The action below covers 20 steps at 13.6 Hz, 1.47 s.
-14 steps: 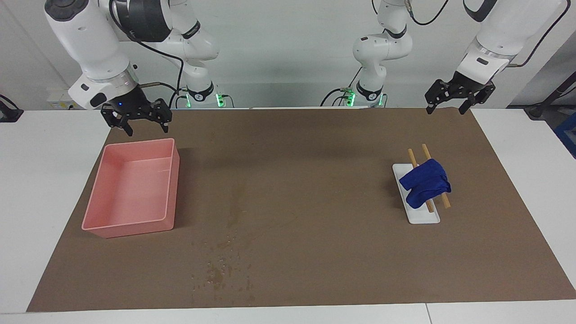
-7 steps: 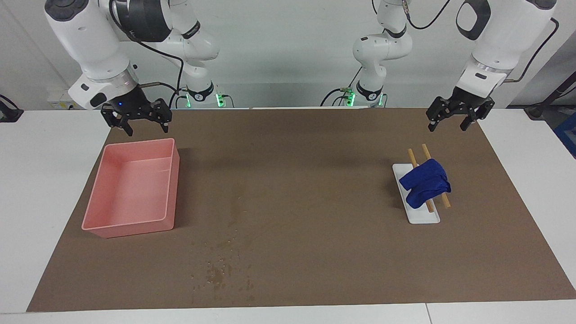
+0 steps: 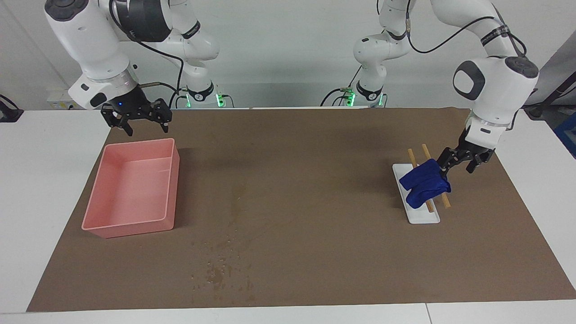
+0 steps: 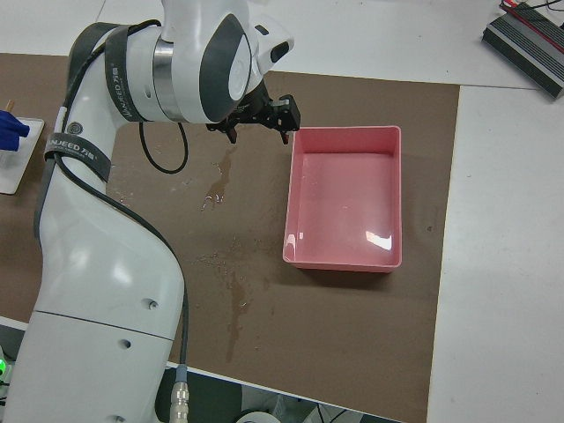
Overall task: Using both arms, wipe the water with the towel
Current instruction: 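Reach the left gripper to the blue towel on the white tray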
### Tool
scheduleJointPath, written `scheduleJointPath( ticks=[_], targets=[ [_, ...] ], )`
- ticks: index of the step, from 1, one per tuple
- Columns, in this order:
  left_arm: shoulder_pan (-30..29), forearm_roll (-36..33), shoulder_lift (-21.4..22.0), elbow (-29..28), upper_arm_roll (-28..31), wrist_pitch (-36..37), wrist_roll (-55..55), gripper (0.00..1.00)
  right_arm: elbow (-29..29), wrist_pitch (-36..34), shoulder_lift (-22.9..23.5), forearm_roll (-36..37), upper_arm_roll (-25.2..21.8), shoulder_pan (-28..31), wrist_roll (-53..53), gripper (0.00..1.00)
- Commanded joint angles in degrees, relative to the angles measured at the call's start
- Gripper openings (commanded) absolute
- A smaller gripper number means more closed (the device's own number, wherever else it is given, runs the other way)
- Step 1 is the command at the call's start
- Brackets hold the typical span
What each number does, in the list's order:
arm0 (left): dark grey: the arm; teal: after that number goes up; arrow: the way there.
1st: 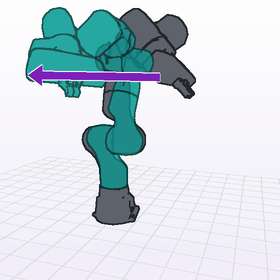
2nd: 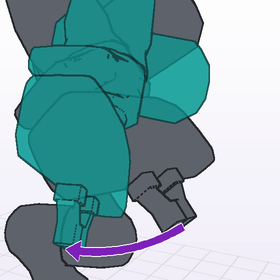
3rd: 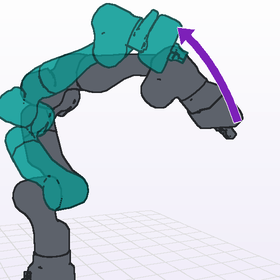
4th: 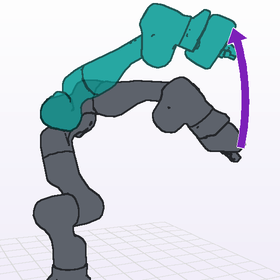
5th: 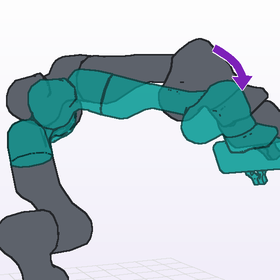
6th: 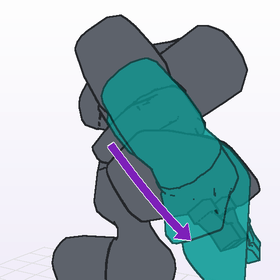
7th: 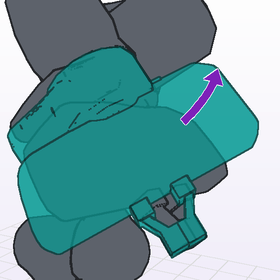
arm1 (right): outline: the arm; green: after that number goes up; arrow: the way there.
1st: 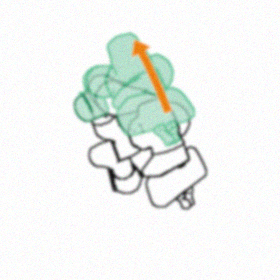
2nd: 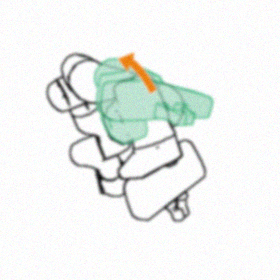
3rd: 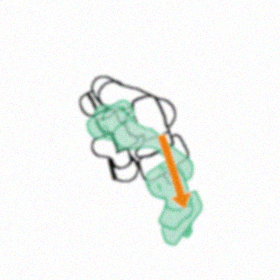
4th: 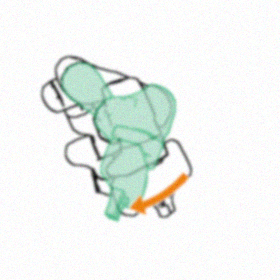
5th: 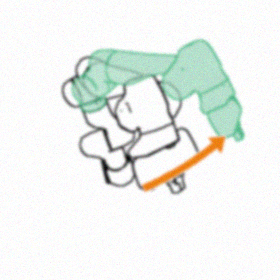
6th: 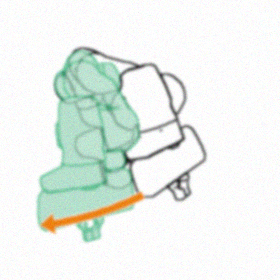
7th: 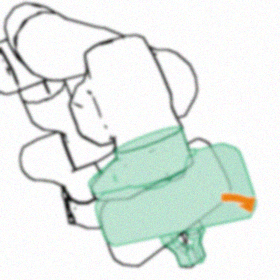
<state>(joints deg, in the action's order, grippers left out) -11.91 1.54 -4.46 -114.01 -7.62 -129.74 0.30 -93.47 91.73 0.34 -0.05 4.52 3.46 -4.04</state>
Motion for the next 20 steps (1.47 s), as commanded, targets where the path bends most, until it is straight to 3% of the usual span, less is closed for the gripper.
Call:
scheduleJointPath(
  ticks=[1, 5, 10, 13, 15, 17, 20],
  targets=[
    [-0.3, 0.9, 3.0, -6.0, -0.6, -3.7, -1.9, 1.0, -0.9, -0.3, -1.0, 0.0, 0.3, 0.8, -1.9, 1.0],
    [0.0, 1.0, 3.3, -6.7, -0.9, -2.2, -5.0, 0.91, -0.8, -0.3, -1.0, 0.0, -0.4, 4.3, -1.8, 1.0],
    [0.4, 2.7, 3.3, -6.2, -0.9, -1.0, -6.6, 0.0, -0.8, -0.4, -1.0, 0.0, 0.0, 4.5, -1.9, 1.0],
    [0.3, 2.7, 2.9, -5.0, -0.9, -0.8, -6.5, 0.0, -0.8, -0.4, -1.0, 0.0, 0.4, 4.5, -1.9, 1.0],
    [0.3, 2.8, 2.2, -1.5, -0.9, 2.8, -6.6, 0.0, -1.2, -5.3, -2.2, 0.0, 0.3, 4.5, -2.0, 1.0],
    [0.2, 6.7, 1.0, 4.6, -0.7, 9.7, -6.8, 0.0, -1.1, -6.0, -2.2, 0.0, 0.3, 4.5, -2.1, 1.0],
    [-0.5, 15.0, 3.0, 6.2, -0.8, 12.0, -14.5, 0.0, -1.2, -6.6, -2.4, 0.0, 0.5, 3.4, -2.4, 1.0]
  ],
)
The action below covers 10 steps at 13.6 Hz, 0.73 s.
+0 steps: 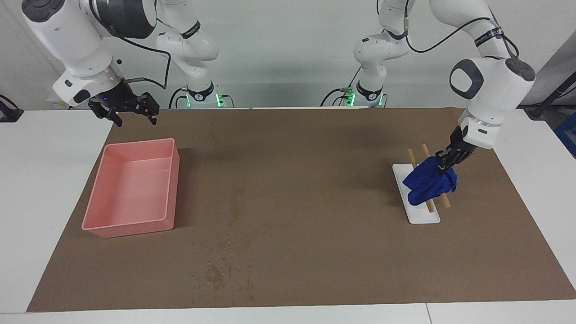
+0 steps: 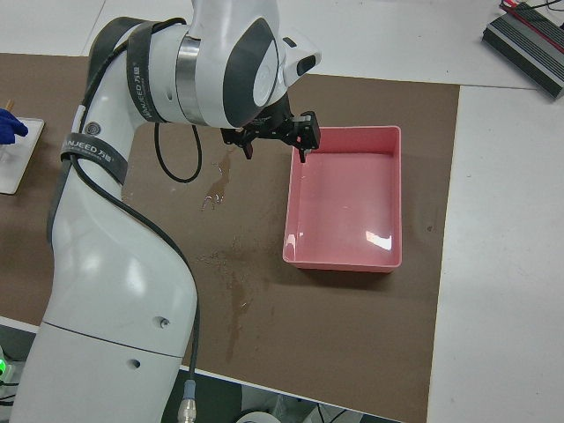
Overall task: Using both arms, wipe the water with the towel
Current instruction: 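Lift the towel with the left gripper while the right gripper approaches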
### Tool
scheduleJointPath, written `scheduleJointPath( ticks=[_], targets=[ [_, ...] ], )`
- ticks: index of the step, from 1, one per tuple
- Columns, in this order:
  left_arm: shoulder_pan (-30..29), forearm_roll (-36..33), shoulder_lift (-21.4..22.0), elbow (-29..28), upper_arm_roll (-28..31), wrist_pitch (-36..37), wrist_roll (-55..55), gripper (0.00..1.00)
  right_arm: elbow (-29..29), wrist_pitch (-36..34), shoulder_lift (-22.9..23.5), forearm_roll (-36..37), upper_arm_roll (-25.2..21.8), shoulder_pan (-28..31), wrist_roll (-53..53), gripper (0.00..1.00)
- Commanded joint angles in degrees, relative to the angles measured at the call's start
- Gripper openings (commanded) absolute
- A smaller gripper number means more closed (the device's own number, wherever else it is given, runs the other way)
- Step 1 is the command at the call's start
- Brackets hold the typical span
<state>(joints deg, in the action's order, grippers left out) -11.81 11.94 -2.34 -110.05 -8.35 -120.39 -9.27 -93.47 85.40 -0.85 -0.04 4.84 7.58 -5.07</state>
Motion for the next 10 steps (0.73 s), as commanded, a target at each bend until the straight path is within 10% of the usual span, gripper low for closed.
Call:
scheduleJointPath(
  ticks=[1, 6, 10],
  targets=[
    [-0.5, 7.8, 1.8, 2.2, -0.1, 3.1, -8.7, 0.0, -1.1, 0.1, -1.3, 0.0, 0.2, -1.9, -1.2, 1.0],
    [1.2, 22.7, 7.8, 2.7, -1.9, 3.1, -38.7, 0.0, -0.7, 2.3, -2.2, -0.1, 0.3, -11.6, 0.9, 1.0],
    [2.8, 24.8, 9.5, 3.1, -9.0, 3.3, -62.4, 0.0, -1.6, 4.4, -2.5, -15.8, 0.5, -14.2, 30.6, 1.0]
  ],
)
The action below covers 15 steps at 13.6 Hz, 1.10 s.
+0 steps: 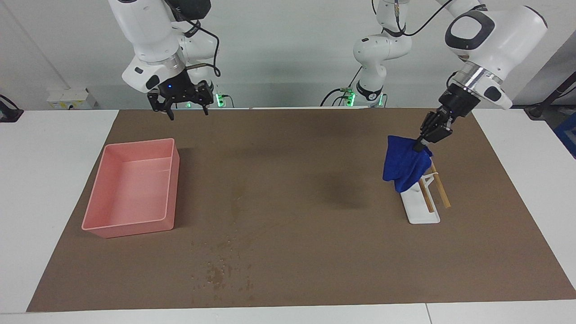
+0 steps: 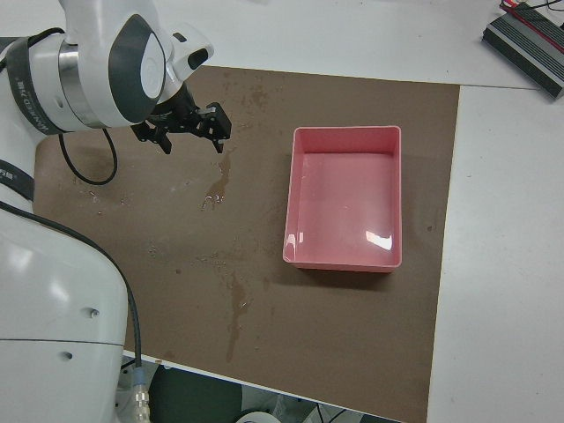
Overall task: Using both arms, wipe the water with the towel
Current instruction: 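Lift the towel with the left gripper while the right gripper approaches, then pass the blue towel from the left gripper to the right gripper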
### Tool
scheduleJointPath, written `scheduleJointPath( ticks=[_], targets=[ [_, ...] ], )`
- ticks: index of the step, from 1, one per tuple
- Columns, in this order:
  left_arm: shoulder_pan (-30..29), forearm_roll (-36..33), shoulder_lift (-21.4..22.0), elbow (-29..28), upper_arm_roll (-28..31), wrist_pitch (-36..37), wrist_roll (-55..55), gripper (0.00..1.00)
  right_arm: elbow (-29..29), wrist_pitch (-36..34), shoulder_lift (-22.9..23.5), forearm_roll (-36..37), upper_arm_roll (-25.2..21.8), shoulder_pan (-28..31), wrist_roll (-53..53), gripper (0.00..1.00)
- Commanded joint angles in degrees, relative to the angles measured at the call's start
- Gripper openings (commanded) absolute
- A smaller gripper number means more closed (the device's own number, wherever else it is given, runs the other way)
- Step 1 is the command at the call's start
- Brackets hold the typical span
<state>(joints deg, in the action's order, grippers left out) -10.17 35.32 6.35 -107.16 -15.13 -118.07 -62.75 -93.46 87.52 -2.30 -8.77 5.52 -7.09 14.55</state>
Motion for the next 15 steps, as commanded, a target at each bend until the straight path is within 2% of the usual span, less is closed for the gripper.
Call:
scheduleJointPath(
  ticks=[1, 2, 4, 6, 8, 11, 13, 15],
  targets=[
    [1.5, 1.5, 0.9, 0.0, -3.8, 1.0, -12.8, 0.0, -2.3, 4.1, -1.1, -11.8, -0.2, 0.4, 17.5, 1.0],
    [2.7, 1.5, 1.0, -0.1, -4.7, 1.7, -16.3, 0.0, -4.2, 6.7, -1.9, -17.6, -0.2, 0.5, 25.4, 1.0],
    [5.9, 1.6, 1.5, -0.5, -4.7, 2.2, -21.3, 0.0, -6.8, 10.2, -3.1, -23.3, -0.2, 0.4, 35.3, 1.0],
    [9.2, 1.6, 1.7, -0.4, -4.8, 2.0, -28.1, 0.0, -11.9, 18.4, -3.6, -33.6, -0.2, 0.8, 43.4, 1.0],
    [13.2, 1.6, 1.7, -0.6, -4.7, 1.4, -33.0, 0.0, -15.4, 25.0, -3.5, -35.8, 0.0, -2.0, 45.3, 1.0],
    [16.1, 1.8, 1.5, -0.3, -4.8, -2.2, -37.3, 0.0, -20.4, 39.8, -2.1, -41.5, 0.0, -11.2, 50.8, 1.0],
    [18.0, 1.8, 1.4, -0.7, -4.8, -4.5, -38.7, 0.0, -20.9, 41.3, -0.3, -42.0, 0.0, -12.2, 51.0, 1.0],
    [19.3, 1.8, 1.6, -0.8, -4.8, -4.6, -39.4, 0.0, -20.8, 42.7, -0.2, -46.8, -0.1, -12.6, 52.9, 1.0]
  ],
)
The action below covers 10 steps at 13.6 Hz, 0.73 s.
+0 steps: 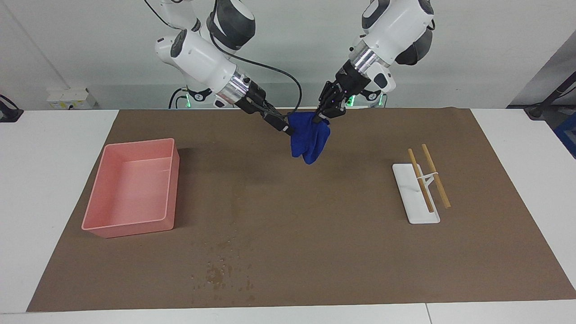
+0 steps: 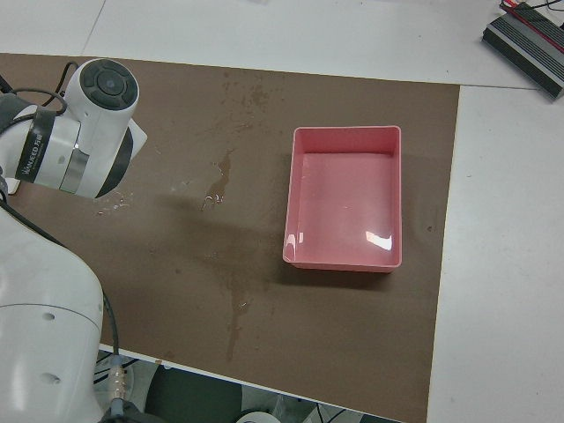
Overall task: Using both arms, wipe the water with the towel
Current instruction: 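Pass the blue towel from the left gripper to the right gripper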
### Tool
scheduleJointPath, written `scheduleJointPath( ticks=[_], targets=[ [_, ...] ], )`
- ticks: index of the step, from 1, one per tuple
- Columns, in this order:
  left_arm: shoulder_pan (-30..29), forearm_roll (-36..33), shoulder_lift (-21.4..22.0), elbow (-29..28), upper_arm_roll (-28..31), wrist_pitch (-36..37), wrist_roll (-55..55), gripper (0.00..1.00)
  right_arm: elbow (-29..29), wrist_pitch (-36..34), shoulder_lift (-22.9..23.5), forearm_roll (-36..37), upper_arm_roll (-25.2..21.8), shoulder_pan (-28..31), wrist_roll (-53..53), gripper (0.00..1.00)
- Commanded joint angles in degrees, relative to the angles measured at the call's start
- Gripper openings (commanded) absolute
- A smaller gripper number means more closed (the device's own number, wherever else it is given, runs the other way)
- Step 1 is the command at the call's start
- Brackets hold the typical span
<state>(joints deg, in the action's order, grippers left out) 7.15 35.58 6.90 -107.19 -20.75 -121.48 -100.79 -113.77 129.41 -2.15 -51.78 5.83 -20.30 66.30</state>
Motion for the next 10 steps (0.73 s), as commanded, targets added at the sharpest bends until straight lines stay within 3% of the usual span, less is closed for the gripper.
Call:
scheduleJointPath(
  ticks=[1, 6, 7, 8, 9, 10],
  targets=[
    [2.4, 1.5, 1.0, -0.8, 0.8, -1.0, -1.9, 0.0, -0.5, 0.5, -0.3, -3.9, -0.4, 0.6, 1.0, 1.0],
    [5.7, 1.4, 2.6, -3.9, 0.7, -1.2, -2.3, 0.0, -0.2, 1.5, 0.0, -3.9, -0.3, 0.3, 0.9, 1.0],
    [6.7, 1.4, 2.9, -4.1, 0.7, -1.3, -2.4, 0.0, -0.2, 1.9, 0.1, -3.9, -0.3, 0.3, 0.9, 0.85],
    [7.0, 1.4, 2.9, -4.1, 0.7, -1.1, -2.4, 0.0, -0.2, 1.9, 0.1, -3.9, -0.3, 0.3, 0.7, 0.58],
    [7.0, 1.4, 2.9, -4.1, 0.7, -1.2, -2.4, 0.0, -0.2, 1.7, 0.1, -3.9, -0.3, 0.3, 0.0, 0.21],
    [7.0, 1.5, 2.9, -3.9, 0.7, -1.5, -2.4, 0.0, -0.1, 1.2, 0.1, -3.9, -0.3, 0.3, -0.2, 0.0]
  ],
)
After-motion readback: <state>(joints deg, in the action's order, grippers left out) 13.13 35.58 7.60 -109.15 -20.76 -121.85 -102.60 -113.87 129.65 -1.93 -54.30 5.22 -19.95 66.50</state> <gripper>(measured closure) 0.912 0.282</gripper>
